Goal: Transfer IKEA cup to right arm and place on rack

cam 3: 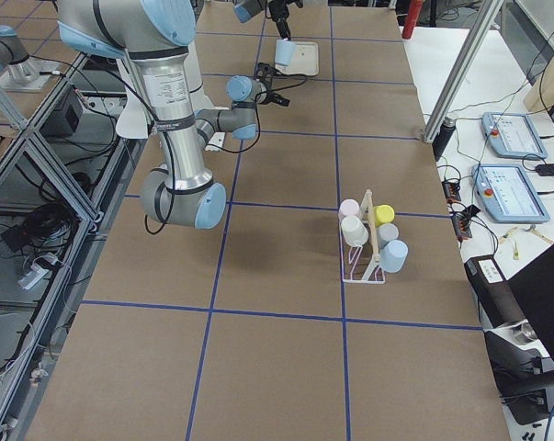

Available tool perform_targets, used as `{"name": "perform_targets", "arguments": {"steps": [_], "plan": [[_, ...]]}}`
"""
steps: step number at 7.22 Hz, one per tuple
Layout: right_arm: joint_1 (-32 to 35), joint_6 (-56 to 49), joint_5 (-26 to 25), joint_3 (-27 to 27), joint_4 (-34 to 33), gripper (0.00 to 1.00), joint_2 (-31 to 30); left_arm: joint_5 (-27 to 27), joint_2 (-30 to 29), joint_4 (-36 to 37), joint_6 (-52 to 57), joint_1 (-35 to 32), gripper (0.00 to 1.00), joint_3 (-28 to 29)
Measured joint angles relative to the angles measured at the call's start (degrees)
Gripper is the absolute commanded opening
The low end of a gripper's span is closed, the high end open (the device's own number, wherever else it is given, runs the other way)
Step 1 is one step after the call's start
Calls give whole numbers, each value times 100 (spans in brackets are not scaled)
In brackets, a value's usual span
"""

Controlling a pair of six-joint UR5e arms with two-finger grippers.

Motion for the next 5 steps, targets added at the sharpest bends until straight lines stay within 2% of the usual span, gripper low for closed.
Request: {"name": "perform_targets", "arguments": {"steps": [2,5], "plan": [[-17,-8,-1,-72,154,98,1,39,-282,-47,-228,98,0,318],[-22,-3,-9,-89,174,98,45,55,-439,-54,-257,201,0,440]]}}
